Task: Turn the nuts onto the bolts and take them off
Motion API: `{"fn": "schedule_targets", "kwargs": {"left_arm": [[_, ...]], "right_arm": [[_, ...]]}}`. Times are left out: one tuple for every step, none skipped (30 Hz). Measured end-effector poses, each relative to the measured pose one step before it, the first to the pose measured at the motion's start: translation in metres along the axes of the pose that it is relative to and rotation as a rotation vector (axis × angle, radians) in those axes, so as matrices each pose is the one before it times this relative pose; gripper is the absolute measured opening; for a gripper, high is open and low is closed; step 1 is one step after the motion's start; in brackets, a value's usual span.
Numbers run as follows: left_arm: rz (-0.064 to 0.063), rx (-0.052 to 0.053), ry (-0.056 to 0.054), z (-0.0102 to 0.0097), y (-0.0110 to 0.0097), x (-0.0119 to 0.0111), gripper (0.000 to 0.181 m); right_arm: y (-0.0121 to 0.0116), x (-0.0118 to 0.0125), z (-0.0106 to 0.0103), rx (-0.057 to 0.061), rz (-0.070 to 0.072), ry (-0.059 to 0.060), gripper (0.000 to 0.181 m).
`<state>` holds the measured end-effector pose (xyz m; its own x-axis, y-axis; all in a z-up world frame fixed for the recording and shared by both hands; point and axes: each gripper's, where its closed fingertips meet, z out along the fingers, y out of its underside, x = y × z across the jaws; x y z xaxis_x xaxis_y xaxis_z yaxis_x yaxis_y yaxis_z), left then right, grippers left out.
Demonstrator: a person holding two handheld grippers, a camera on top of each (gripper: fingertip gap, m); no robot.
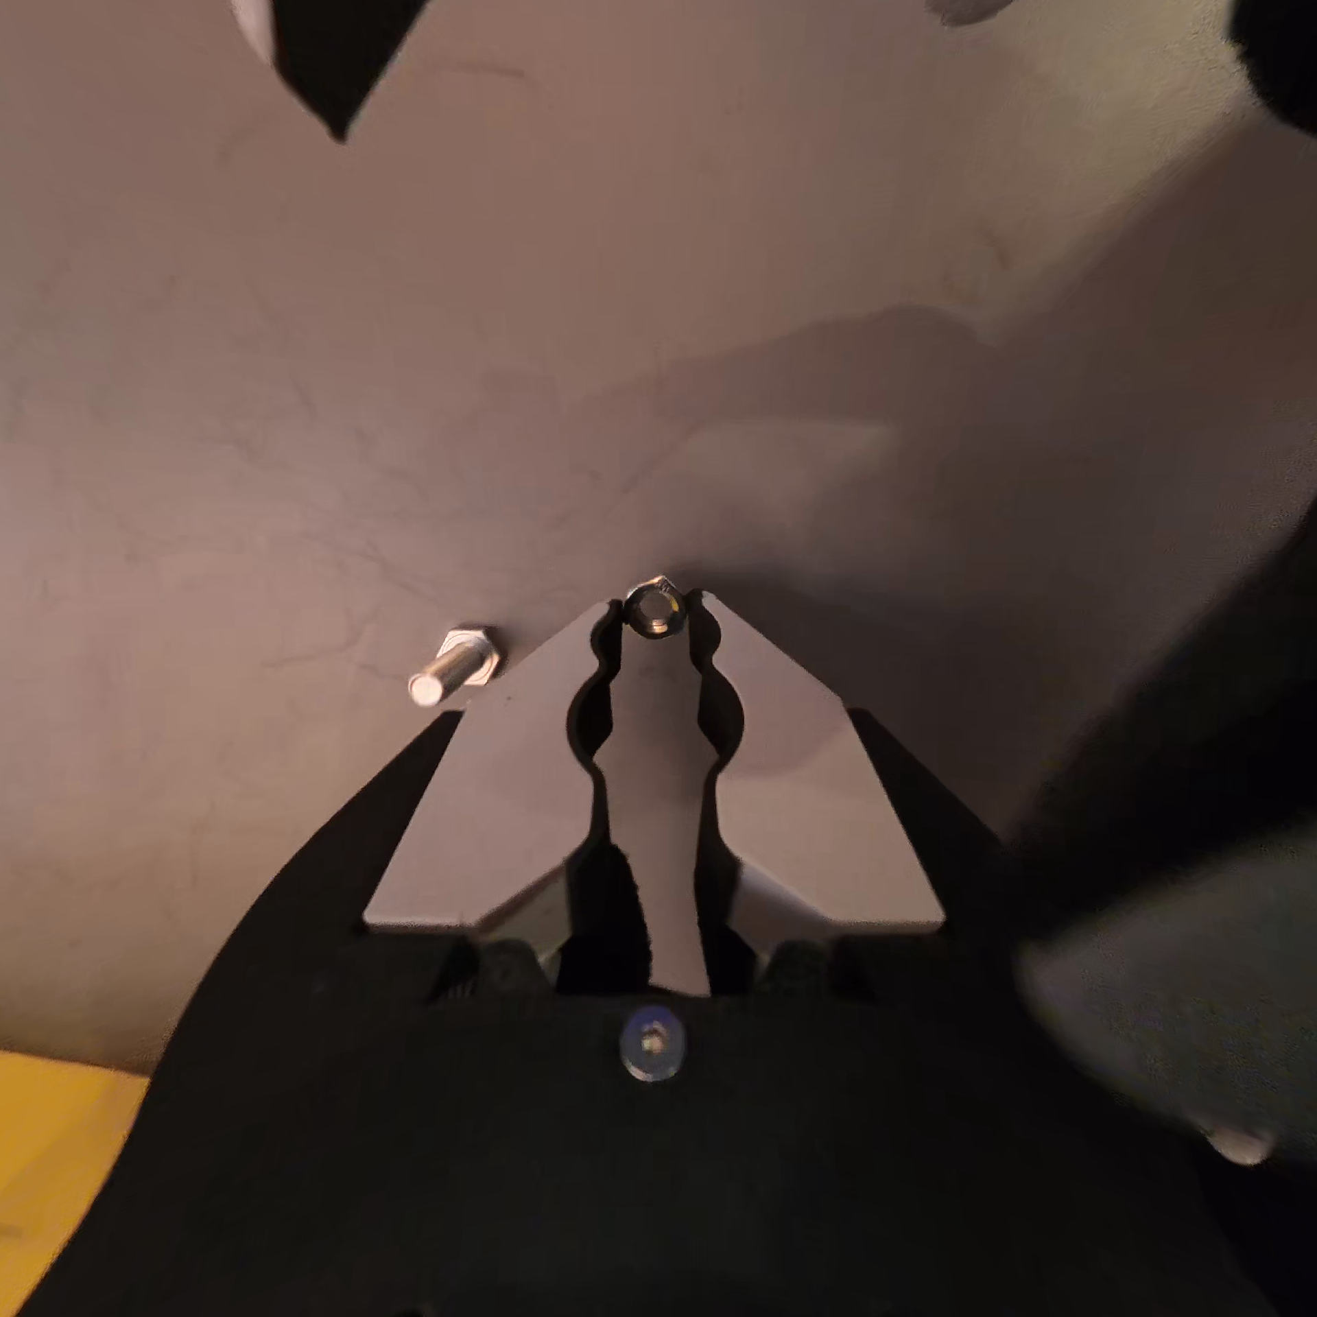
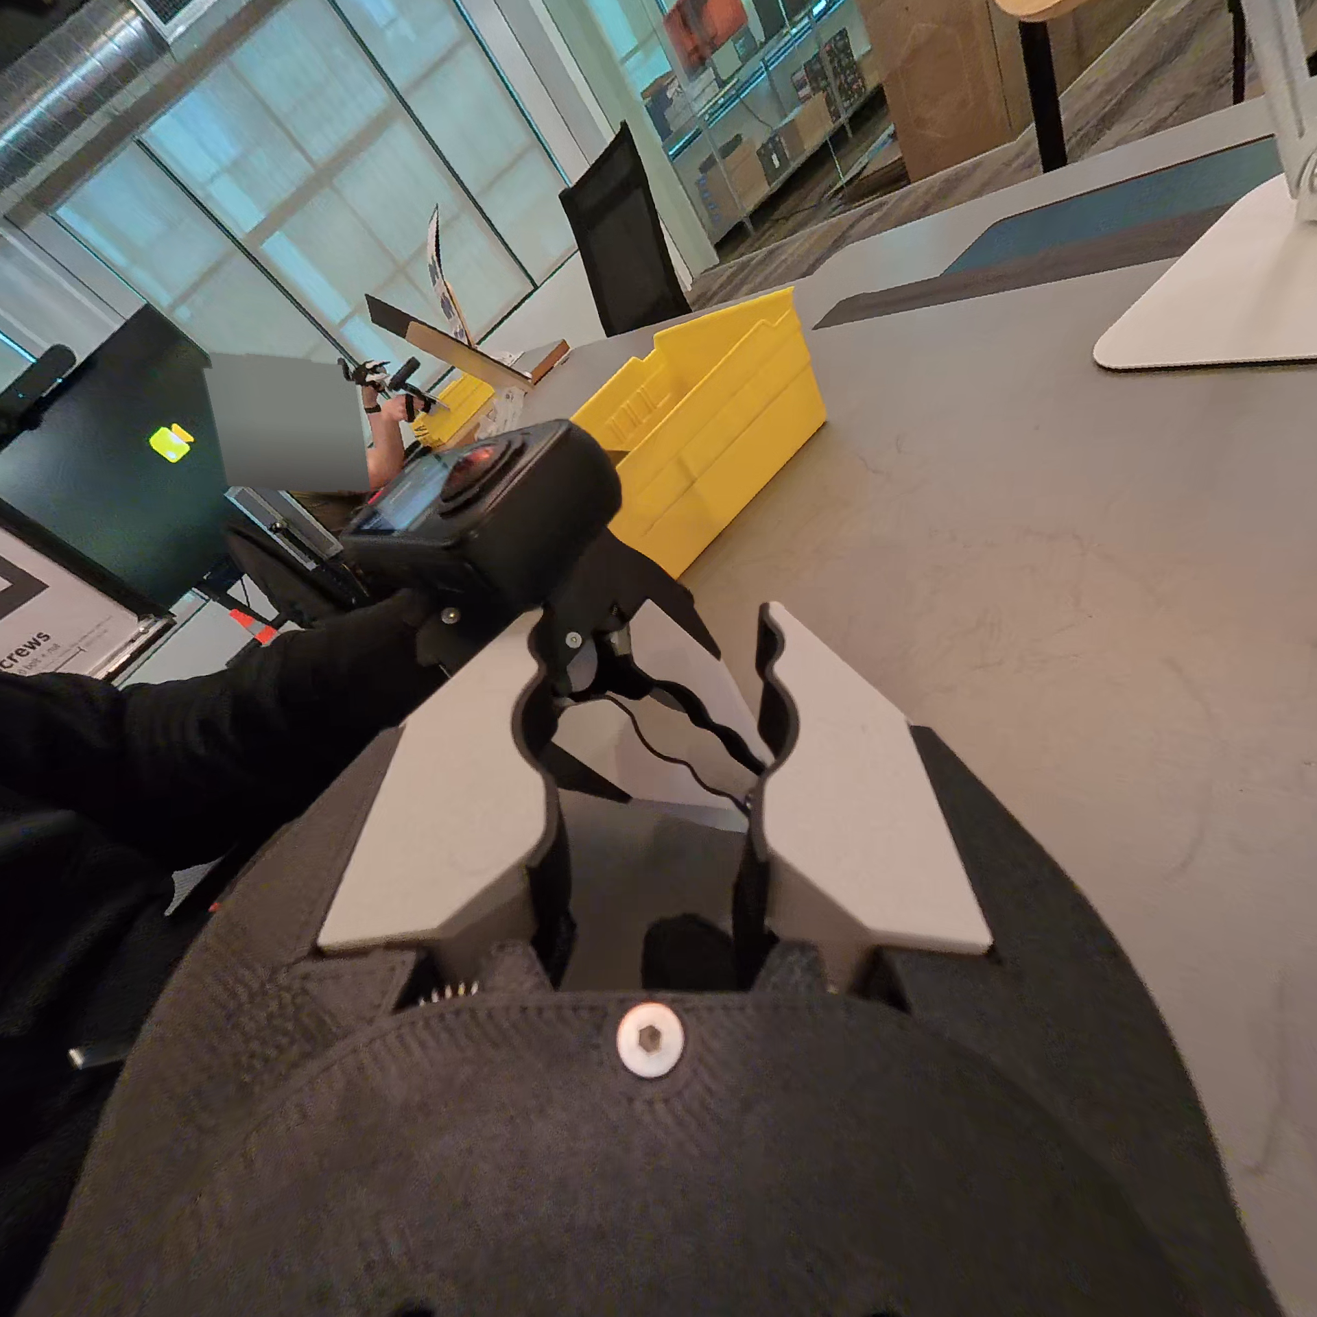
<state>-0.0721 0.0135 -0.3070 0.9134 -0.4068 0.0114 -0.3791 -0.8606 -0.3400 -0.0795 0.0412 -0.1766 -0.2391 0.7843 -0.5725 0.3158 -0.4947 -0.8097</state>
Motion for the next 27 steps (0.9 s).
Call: {"fn": "schedule_targets", "kwargs": {"left_arm": [[-0.0063, -0.0015, 0.0084, 0.00195, -0.00053, 0.00055, 0.016], [-0.0052, -0.0062, 0.004, 0.00138, 0.00046, -0.00031, 0.017], [-0.0012, -0.004, -0.0004, 0.00124, 0.00039, -0.00074, 0.017], [-0.0022, 0.002, 0.0042, 0.00121, -0.00009, -0.00013, 0.017], [-0.0076, 0.0071, 0.0025, 0.00081, -0.00054, -0.00064, 0.017], [-0.009, 0.0062, -0.0015, 0.00068, 0.00002, -0.00135, 0.017], [-0.006, 0.001, 0.003, 0.00129, 0.001, -0.00079, 0.017], [-0.0057, -0.0017, 0.0065, 0.00136, 0.00154, 0.00001, 0.017], [-0.0047, 0.0066, 0.0018, 0.00043, 0.00018, -0.00041, 0.016], [-0.0015, 0.0022, -0.0023, -0.00014, 0.00069, -0.00067, 0.017], [0.0002, 0.0019, -0.0017, -0.00033, 0.00063, -0.0006, 0.017], [0.0023, 0.004, -0.0026, -0.00074, 0.00045, -0.00051, 0.017], [0.0022, 0.0076, -0.0022, -0.00168, 0.00029, -0.00011, 0.017], [-0.0037, 0.0074, 0.0033, -0.00339, 0.001, 0.00067, 0.017], [-0.0065, 0.0182, 0.0081, -0.00519, 0.00058, 0.00125, 0.017], [-0.0061, 0.0261, 0.0163, -0.00638, 0.00045, 0.0026, 0.017], [-0.0078, 0.0288, 0.0114, -0.00679, 0.00115, 0.00192, 0.017], [-0.0139, 0.029, 0.001, -0.00666, 0.00203, 0.00015, 0.017], [-0.0188, 0.0292, -0.0048, -0.00644, 0.00263, -0.00099, 0.017], [-0.0238, 0.0325, -0.0137, -0.00661, 0.00248, -0.00293, 0.016], [-0.0272, 0.0449, -0.0213, -0.00685, 0.00054, -0.00446, 0.016], [-0.0325, 0.051, -0.0083, -0.00641, -0.00051, -0.00339, 0.016], [-0.0389, 0.0493, 0.0021, -0.00527, -0.00083, -0.00246, 0.016], [-0.0351, 0.0495, -0.0017, -0.00415, -0.00164, -0.00278, 0.016], [-0.0263, 0.0364, -0.0007, -0.00288, -0.00034, -0.00192, 0.016], [-0.0222, 0.0176, 0.0008, -0.00148, 0.0016, -0.00124, 0.016], [-0.0167, 0.017, -0.0006, -0.00051, 0.00122, -0.00072, 0.017]], "right_arm": [[0.00104, 0.00146, 0.00002, -0.005, 0.0051, 0.002, 0.054], [0.0008, 0.00222, -0.00009, -0.0032, 0.0093, 0.0057, 0.054], [0.00076, 0.00268, -0.00024, -0.0022, 0.0085, 0.0069, 0.055], [0.00013, 0.00199, -0.0005, 0.0007, 0.0079, 0.0025, 0.055], [-0.00072, 0.00118, -0.00065, 0.0043, 0.0084, -0.0021, 0.055], [-0.00146, 0.00079, -0.00087, 0.0076, 0.0069, -0.0028, 0.055], [-0.00098, 0.00105, -0.00094, 0.0041, 0.0026, 0.0019, 0.055], [-0.00001, 0.00157, -0.00047, -0.0017, -0.0008, 0.0057, 0.055], [-0.0004, 0.00115, -0.00046, 0.0004, -0.0001, 0.0031, 0.056], [-0.0011, 0.0007, -0.0006, 0.0052, 0.002, -0.0001, 0.056], [-0.00105, 0.00091, -0.00068, 0.0043, 0.0011, 0.0013, 0.056], [-0.00039, 0.00131, -0.00041, 0.0009, -0.0002, 0.0037, 0.057], [-0.00006, 0.00135, -0.00024, -0.0006, -0.0009, 0.0041, 0.057], [0.00014, 0.00119, -0.00006, -0.0019, -0.002, 0.0042, 0.057], [0.00042, 0.0011, 0.00022, -0.0036, -0.0035, 0.005, 0.057], [0.00093, 0.00138, 0.0005, -0.0063, -0.0048, 0.0061, 0.057], [0.00214, 0.0016, 0.00138, -0.0131, -0.0053, 0.0065, 0.058], [0.00363, 0.00202, 0.00227, -0.0211, -0.0052, 0.0069, 0.058], [0.00426, 0.00218, 0.00333, -0.0242, -0.0051, 0.0067, 0.058], [0.00493, 0.00179, 0.00447, -0.0274, -0.0057, 0.0045, 0.056], [0.00629, 0.00162, 0.00591, -0.0365, -0.0098, 0.0041, 0.055], [0.00644, 0.00168, 0.00701, -0.0392, -0.0185, 0.0081, 0.053], [0.00431, -0.00009, 0.00723, -0.0292, -0.0291, 0.0061, 0.05], [0.00325, -0.00303, 0.00741, -0.0259, -0.0376, -0.0041, 0.043], [0.00452, -0.00383, 0.00811, -0.0358, -0.0418, -0.0076, 0.033], [0.00573, -0.00171, 0.00837, -0.0433, -0.0394, 0.0063, 0.031], [0.00592, -0.0001, 0.00832, -0.0455, -0.0383, 0.0135, 0.03]]}}
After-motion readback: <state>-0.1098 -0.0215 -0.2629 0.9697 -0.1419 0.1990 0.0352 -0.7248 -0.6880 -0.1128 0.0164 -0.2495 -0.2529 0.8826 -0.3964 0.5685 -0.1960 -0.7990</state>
